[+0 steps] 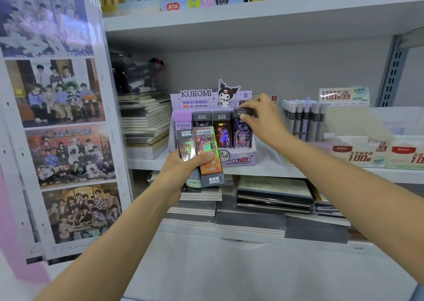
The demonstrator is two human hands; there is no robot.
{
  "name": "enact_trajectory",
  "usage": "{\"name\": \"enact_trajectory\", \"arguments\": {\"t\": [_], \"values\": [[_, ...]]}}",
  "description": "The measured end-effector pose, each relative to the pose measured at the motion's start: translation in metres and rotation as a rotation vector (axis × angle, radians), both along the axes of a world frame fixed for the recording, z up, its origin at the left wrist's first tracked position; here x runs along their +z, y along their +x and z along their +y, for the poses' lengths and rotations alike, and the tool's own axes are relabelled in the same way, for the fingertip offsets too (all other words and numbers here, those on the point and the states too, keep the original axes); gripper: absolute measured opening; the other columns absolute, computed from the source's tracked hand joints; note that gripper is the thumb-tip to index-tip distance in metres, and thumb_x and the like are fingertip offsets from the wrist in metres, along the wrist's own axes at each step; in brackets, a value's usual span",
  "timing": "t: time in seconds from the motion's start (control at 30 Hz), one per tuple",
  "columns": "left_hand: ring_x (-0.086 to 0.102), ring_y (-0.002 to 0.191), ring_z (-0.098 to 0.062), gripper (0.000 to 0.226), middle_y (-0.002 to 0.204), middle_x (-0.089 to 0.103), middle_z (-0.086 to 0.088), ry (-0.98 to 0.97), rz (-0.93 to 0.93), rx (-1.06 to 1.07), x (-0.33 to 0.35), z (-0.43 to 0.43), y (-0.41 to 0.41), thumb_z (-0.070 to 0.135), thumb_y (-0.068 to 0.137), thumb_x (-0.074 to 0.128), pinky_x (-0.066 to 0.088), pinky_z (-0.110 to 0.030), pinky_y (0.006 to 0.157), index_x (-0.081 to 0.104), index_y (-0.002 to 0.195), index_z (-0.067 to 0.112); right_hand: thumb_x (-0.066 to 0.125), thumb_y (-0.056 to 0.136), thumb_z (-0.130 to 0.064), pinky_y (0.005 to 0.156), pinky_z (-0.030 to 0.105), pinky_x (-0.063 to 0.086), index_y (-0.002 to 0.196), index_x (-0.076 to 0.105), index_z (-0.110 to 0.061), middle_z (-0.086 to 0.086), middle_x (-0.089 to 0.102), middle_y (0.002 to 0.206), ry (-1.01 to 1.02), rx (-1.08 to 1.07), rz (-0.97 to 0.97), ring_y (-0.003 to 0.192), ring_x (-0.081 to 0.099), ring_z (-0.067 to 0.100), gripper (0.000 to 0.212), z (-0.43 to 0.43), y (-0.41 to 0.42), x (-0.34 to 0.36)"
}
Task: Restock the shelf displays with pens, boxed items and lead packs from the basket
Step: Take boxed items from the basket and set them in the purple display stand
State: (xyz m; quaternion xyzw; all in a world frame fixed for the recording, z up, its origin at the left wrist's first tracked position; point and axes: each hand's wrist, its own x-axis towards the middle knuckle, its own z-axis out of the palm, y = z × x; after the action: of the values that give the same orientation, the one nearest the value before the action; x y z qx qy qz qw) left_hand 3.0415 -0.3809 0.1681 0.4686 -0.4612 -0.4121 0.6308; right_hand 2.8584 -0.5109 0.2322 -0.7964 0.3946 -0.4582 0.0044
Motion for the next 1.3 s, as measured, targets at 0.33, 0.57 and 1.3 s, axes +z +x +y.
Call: {"name": "enact_trajectory", "arguments": {"t": [0.33, 0.57, 1.3], "values": [[0.074, 0.076, -0.016, 0.034, 0.087, 0.077, -0.001, 0.018, 0.014, -0.005, -0.001, -0.004, -0.008, 0.023, 0.068, 0.082, 0.057, -0.023, 0.057, 0.069, 0.099, 0.016, 0.068, 0.088, -0.02, 0.087, 0.027, 0.041, 0.127, 0.061, -0.021, 0.001, 0.053, 0.114, -0.098, -0.079, 0.129, 0.109, 0.049, 0.017, 0.039, -0.002, -0.004, -0.01], [0.074, 0.076, -0.015, 0.044, 0.09, 0.077, -0.003, 0.029, -0.022, -0.057, 0.0, 0.004, -0.021, 0.029, 0.06, 0.082, 0.056, -0.021, 0.057, 0.07, 0.1, 0.017, 0.06, 0.094, -0.021, 0.077, 0.023, 0.05, 0.119, 0.06, -0.019, -0.003, 0.062, 0.105, 0.08, 0.247, -0.295, 0.085, 0.061, 0.009, 0.026, 0.034, -0.016, -0.021], [0.07, 0.061, -0.016, 0.042, 0.087, 0.073, -0.01, 0.063, 0.176, -0.022, 0.002, 0.043, -0.035, 0.024, 0.086, 0.069, 0.053, -0.027, 0.047, 0.062, 0.123, 0.007, 0.061, 0.092, -0.003, 0.063, 0.024, 0.058, 0.12, 0.061, -0.008, 0.005, 0.066, 0.102, 0.597, 0.561, -0.734, 0.085, 0.067, 0.013, 0.029, 0.09, -0.04, -0.032]]}}
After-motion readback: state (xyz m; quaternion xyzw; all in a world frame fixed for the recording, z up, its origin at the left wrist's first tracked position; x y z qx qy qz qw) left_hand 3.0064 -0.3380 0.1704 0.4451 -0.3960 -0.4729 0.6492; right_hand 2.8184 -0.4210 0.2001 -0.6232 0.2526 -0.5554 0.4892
